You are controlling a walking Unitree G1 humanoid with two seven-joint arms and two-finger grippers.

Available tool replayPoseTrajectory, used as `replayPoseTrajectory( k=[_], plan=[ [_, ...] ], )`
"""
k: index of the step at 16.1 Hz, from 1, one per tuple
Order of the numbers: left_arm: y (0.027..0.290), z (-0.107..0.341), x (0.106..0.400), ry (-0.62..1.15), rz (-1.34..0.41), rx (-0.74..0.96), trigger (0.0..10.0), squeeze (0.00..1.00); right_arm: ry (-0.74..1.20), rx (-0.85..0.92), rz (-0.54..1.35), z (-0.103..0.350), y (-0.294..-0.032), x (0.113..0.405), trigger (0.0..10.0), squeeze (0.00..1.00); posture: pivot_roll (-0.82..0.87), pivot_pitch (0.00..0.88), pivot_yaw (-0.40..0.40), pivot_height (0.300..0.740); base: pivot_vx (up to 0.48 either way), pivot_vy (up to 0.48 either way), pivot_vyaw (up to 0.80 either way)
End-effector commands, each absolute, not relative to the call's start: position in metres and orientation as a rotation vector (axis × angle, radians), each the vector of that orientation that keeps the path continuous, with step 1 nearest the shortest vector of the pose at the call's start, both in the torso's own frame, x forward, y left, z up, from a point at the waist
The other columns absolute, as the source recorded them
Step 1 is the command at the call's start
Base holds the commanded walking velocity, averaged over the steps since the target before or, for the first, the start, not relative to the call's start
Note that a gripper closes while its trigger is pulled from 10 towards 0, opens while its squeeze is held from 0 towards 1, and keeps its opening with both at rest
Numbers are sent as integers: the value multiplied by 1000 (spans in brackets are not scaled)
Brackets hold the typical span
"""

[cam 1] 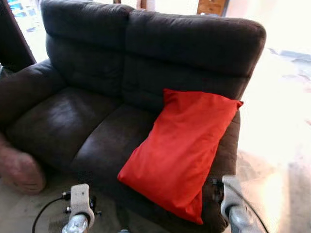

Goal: Move the pillow to the sofa from floor

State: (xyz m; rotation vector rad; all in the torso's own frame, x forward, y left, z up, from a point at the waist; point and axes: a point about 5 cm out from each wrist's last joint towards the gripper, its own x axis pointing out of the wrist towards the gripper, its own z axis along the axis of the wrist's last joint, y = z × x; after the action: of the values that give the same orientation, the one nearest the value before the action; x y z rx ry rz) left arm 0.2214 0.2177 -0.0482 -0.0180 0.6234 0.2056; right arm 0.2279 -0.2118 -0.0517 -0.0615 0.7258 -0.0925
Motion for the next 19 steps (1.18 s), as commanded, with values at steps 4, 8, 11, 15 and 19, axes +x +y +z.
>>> replayPoseTrajectory(
  k=[4,8,11,15,19],
  plan=[
    [224,-64,199,753,211,32,10000,0,850,-84,-84,-70,-207,202,10000,0,113,110,-11,726,0,0,0],
    [221,-64,202,746,182,22,10000,0,866,-75,-117,-74,-210,194,10000,0,111,125,-10,726,0,0,0],
    [213,-63,206,740,154,21,10000,0,870,-66,-129,-74,-210,193,10000,0,109,137,-8,726,0,0,0],
    [211,-65,204,755,133,21,10000,0,910,-123,-59,-78,-203,190,10000,0,107,141,-2,726,0,204,0],
    [216,-71,192,805,154,15,10000,0,921,-125,-28,-80,-196,188,10000,0,108,153,1,726,0,274,0]
  ],
)
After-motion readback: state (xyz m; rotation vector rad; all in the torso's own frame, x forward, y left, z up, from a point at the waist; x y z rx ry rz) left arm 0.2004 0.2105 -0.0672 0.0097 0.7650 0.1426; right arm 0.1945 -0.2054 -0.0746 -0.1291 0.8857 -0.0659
